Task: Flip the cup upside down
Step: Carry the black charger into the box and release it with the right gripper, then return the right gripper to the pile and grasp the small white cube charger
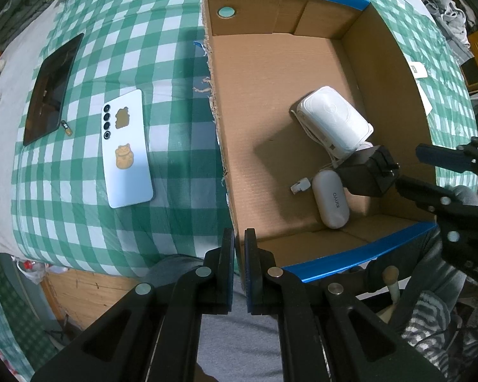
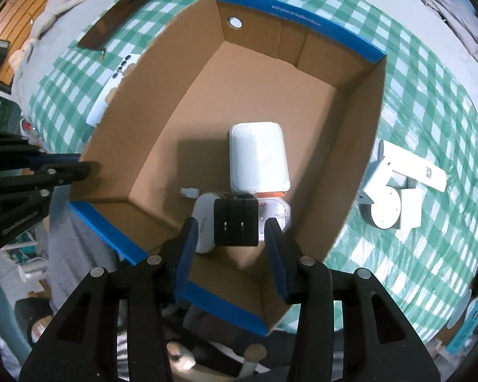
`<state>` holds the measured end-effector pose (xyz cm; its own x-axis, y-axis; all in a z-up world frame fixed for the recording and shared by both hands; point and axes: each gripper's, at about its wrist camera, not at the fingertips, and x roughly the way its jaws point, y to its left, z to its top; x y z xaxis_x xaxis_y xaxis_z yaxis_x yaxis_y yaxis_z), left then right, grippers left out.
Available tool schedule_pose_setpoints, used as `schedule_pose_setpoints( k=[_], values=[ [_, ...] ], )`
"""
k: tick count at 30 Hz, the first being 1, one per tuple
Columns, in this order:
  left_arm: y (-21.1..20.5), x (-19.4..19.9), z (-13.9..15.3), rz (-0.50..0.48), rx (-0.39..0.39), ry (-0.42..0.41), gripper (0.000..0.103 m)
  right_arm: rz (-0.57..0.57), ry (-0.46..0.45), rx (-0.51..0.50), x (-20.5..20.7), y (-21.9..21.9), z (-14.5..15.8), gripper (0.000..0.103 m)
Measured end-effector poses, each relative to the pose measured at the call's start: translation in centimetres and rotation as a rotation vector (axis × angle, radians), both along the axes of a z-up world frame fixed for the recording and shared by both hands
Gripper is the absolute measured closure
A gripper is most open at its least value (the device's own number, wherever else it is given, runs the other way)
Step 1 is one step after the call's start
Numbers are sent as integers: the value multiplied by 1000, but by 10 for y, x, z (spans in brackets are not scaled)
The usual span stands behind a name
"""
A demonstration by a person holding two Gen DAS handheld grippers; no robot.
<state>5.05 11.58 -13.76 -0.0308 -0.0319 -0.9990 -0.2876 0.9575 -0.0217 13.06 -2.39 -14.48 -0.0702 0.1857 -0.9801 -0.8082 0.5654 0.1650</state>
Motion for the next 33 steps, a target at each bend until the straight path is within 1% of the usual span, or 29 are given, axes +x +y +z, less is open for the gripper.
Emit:
schedule_pose_setpoints(
  k=[5,10,14,18,25,28,33],
  values=[
    [1,-1,0,0,-3,-4,99,-16,-5,13,5,-8,11,61],
    [2,-1,-1,2,-9,-5,99,-41,-9,23,19,-20,20,60],
    [2,-1,-1,3,-9,-5,99,-71,-11,30,33,-30,26,60],
    [4,1,-2,14,-12,-6,99,-120,-7,29,55,-43,26,59],
    [5,3,-3,13,-13,-4,99,-234,20,19,98,-68,14,59],
    [5,3,-3,14,-12,-5,99,-280,34,-3,114,-79,3,59],
    [6,5,-4,15,-13,-4,99,-326,69,-27,130,-88,-16,59]
  ],
)
